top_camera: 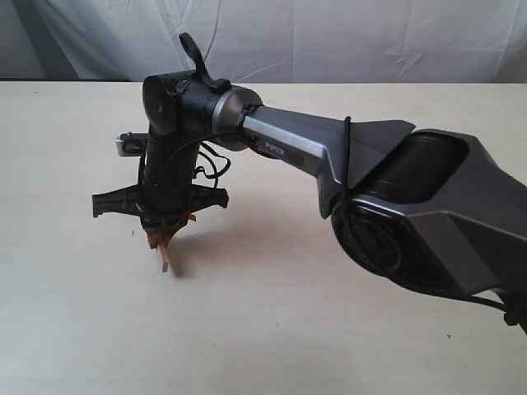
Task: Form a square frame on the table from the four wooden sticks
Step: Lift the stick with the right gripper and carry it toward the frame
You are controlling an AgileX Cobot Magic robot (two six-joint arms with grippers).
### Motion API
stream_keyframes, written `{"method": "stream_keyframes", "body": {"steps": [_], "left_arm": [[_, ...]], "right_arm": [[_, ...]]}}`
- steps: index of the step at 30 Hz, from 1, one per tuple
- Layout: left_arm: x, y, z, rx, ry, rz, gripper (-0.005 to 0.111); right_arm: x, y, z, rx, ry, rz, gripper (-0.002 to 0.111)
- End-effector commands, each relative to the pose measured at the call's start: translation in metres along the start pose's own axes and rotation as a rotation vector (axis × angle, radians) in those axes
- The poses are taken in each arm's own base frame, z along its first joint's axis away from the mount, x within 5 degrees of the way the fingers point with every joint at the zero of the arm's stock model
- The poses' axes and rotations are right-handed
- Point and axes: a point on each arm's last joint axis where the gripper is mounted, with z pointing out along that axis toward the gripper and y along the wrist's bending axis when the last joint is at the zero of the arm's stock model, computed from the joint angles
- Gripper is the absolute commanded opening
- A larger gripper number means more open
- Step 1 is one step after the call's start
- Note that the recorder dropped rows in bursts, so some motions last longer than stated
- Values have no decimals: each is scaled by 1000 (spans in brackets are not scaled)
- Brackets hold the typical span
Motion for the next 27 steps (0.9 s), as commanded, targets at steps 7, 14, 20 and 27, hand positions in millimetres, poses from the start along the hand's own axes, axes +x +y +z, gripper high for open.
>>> {"method": "stream_keyframes", "body": {"steps": [7, 14, 20, 27], "left_arm": [[0, 1, -1, -7, -9, 2, 0], [0, 1, -1, -7, -9, 2, 0], [0, 1, -1, -7, -9, 2, 0], [0, 1, -1, -7, -9, 2, 0]], "right_arm": [[-1, -3, 4, 8, 2, -50, 27], [-4, -10, -4, 103, -33, -97, 27], [-3, -7, -8, 98, -37, -67, 27], [6, 12, -9, 154, -69, -111, 45]]}}
